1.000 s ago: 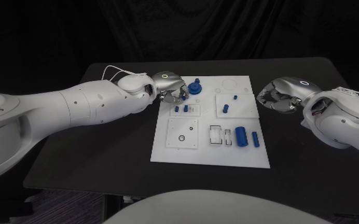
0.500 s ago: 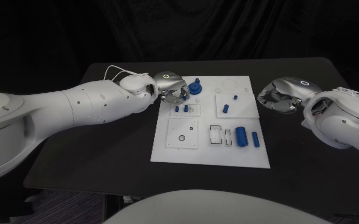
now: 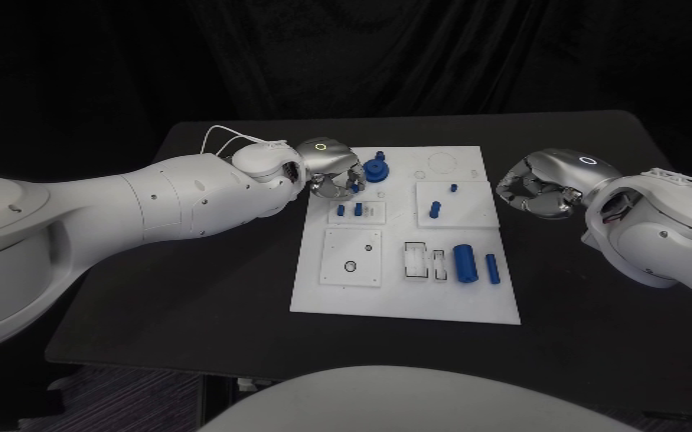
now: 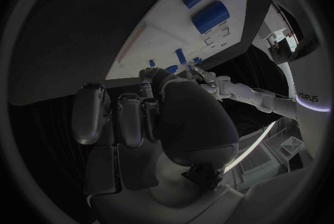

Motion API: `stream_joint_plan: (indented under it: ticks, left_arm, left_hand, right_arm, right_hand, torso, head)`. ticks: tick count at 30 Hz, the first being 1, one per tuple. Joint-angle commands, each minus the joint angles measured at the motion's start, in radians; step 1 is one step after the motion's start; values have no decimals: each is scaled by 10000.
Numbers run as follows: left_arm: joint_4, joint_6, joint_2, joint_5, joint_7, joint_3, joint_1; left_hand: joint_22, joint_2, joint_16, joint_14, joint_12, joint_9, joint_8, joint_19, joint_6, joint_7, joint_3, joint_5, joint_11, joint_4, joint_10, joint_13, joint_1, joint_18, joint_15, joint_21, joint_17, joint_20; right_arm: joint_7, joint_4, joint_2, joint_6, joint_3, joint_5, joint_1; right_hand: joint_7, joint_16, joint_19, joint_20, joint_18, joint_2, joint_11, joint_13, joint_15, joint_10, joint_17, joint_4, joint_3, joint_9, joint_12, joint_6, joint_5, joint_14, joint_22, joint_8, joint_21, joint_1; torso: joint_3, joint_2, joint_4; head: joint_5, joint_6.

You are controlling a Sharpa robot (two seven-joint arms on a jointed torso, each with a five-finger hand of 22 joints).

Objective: Assemble the parts on the task board

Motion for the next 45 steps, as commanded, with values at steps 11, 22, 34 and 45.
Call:
stream_joint_plan:
  ticks: [11,22,34,45]
  left_arm:
    - [3,74,-1,-12,37,-14,-50]
    - [46,138,-46,-12,53,-14,-51]
    - [83,232,-82,-12,24,-14,-51]
    - [46,578,-72,-12,-389,-14,-52]
  left_hand:
    - [1672,12,-78,-56,-66,-22,-59,-41,34,99,14,21,-27,-77,73,8,101,-30,64,-69,-89,14]
    - [1667,5,-94,-74,-77,-30,-79,-54,18,102,19,33,-22,-91,73,11,109,-27,69,-86,-120,13]
    - [1655,2,-117,-99,-99,-45,-117,-83,-21,106,25,33,-9,-97,62,14,105,-18,86,-124,-160,13]
    - [1561,-209,-272,-348,-670,-732,-785,-349,-2224,-602,82,-783,291,104,-617,-21,-182,46,333,-465,-468,70]
  right_arm:
    - [-113,47,-47,65,6,-20,-7]
    - [-113,33,-35,68,6,-20,-7]
    - [-106,7,-1,73,6,-20,-7]
    - [-108,-2,9,78,6,-20,-8]
  right_hand:
    - [-2,-34,-19,-37,97,21,2,1813,-6,321,1337,-1,74,8,-35,46,14,710,1766,-9,-54,-50]
    - [-2,-34,-19,-37,97,21,2,1813,-6,321,1337,-1,74,8,-35,46,14,710,1766,-9,-54,-50]
    - [-2,-34,-19,-37,97,21,2,1813,-6,321,1337,-1,74,8,-35,46,14,710,1766,-9,-54,-50]
    - [-2,-73,-50,-36,116,18,2,1749,-6,267,1300,-14,84,14,-93,48,8,700,1740,-18,-147,-60]
  torso:
    - [2,4,0]
    - [-1,-8,4]
    - [-7,-2,-2]
    - [-3,-3,-5]
  head:
    - [-6,-2]
    - [3,-2]
    - [-17,-2]
    - [0,-2]
